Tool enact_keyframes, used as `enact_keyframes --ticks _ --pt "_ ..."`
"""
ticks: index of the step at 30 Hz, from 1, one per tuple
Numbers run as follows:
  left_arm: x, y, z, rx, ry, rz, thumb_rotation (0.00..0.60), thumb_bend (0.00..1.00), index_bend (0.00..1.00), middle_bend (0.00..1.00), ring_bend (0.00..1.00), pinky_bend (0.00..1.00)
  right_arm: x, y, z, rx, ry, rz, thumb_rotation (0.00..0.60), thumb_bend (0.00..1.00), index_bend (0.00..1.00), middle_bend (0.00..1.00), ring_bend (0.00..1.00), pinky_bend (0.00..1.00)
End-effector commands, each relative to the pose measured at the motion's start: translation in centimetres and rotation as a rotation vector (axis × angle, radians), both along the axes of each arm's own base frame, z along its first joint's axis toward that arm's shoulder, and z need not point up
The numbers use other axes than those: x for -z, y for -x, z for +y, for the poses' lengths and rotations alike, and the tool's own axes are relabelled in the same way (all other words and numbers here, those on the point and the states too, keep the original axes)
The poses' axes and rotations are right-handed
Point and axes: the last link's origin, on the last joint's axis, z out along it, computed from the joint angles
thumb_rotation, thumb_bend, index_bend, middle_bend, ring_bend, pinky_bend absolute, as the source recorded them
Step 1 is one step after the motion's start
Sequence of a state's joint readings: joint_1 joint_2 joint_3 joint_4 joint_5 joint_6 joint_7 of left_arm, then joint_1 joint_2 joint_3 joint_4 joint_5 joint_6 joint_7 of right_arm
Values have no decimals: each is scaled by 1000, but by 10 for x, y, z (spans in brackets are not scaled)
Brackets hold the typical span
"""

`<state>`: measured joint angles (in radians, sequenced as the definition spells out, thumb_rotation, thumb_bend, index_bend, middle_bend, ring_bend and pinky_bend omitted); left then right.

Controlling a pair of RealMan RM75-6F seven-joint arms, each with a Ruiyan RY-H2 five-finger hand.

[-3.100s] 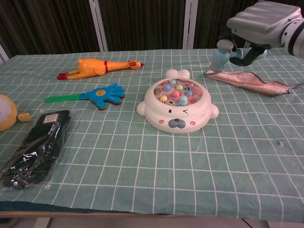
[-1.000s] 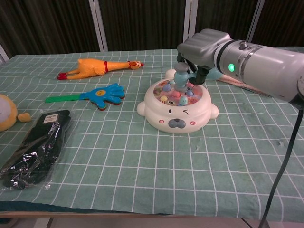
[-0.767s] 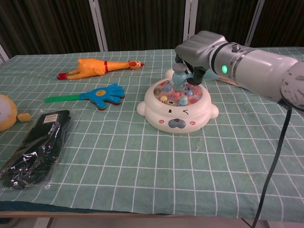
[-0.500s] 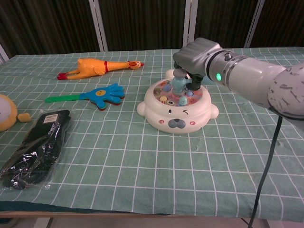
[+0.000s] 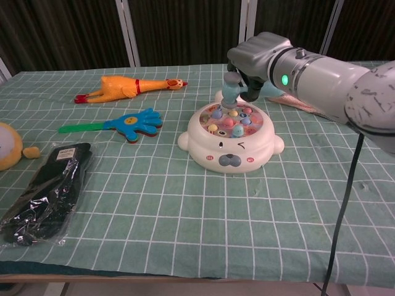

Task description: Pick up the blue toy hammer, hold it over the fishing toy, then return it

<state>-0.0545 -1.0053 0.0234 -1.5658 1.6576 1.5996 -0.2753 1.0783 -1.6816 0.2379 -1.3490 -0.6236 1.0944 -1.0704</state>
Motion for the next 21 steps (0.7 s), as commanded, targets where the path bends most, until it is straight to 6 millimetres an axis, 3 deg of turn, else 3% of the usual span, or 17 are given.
enact_keyframes --ticks 1,15,21 --pt "0 1 1 -7 1 -1 600 407 0 0 0 0 4 -7 -7 13 7 -16 600 549 1000 731 865 1000" --pt "-5 6 4 -28 -8 -14 600 409 0 0 0 0 40 -10 -18 57 -31 36 600 548 1000 731 865 1000" --pt "-5 6 3 -22 -7 -13 600 409 0 0 0 0 26 -15 -16 40 -8 -18 600 548 1000 731 865 1000"
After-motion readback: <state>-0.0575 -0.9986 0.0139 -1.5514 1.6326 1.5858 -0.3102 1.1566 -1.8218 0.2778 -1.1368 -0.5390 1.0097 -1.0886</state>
